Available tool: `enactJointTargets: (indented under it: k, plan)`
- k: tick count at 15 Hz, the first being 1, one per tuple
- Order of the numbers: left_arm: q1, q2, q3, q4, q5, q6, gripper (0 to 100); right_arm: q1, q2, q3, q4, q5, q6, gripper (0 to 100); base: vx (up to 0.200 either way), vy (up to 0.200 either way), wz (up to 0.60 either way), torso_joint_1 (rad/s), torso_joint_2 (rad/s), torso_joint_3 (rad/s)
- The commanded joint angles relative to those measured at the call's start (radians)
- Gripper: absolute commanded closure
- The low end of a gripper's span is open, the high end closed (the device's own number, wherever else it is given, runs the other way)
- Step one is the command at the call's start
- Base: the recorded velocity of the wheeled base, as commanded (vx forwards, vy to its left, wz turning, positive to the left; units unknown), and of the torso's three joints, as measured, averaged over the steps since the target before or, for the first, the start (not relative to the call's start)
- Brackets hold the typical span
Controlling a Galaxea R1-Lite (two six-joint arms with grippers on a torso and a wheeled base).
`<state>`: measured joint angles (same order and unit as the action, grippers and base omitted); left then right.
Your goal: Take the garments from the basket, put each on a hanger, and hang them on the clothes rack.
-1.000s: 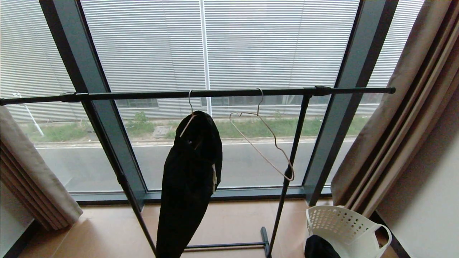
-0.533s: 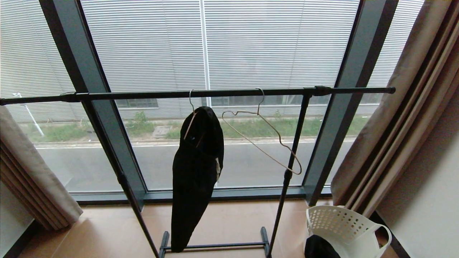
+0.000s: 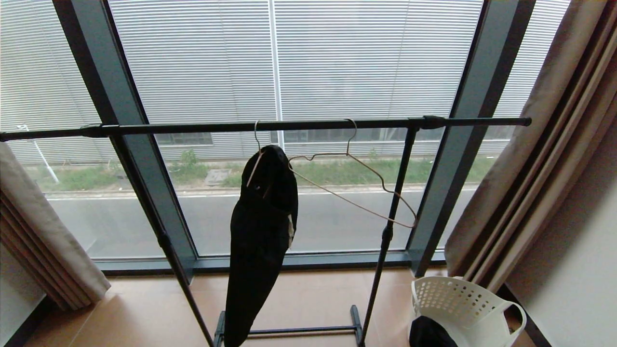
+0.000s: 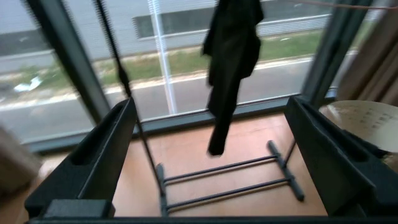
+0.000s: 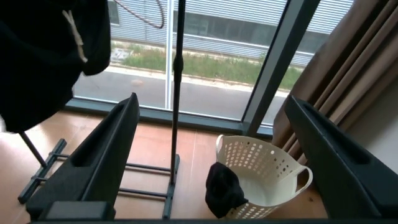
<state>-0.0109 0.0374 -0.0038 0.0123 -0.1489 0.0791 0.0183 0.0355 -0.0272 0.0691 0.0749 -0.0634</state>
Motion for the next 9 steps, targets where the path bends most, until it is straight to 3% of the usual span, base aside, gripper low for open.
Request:
enactJointTargets:
  k: [1,9]
  plan:
    - [0.006,-0.036,-0.001,0.0,0.017,0.001,0,-0.014,-0.034,0.001,-0.002,0.0,0.002,0,0.0,0.0,0.0,0.0,0.0,0.0]
    - [0.006,-0.036,-0.001,0.001,0.037,0.001,0,-0.017,-0.036,0.003,-0.008,-0.018,0.013,0,0.0,0.0,0.0,0.0,0.0,0.0]
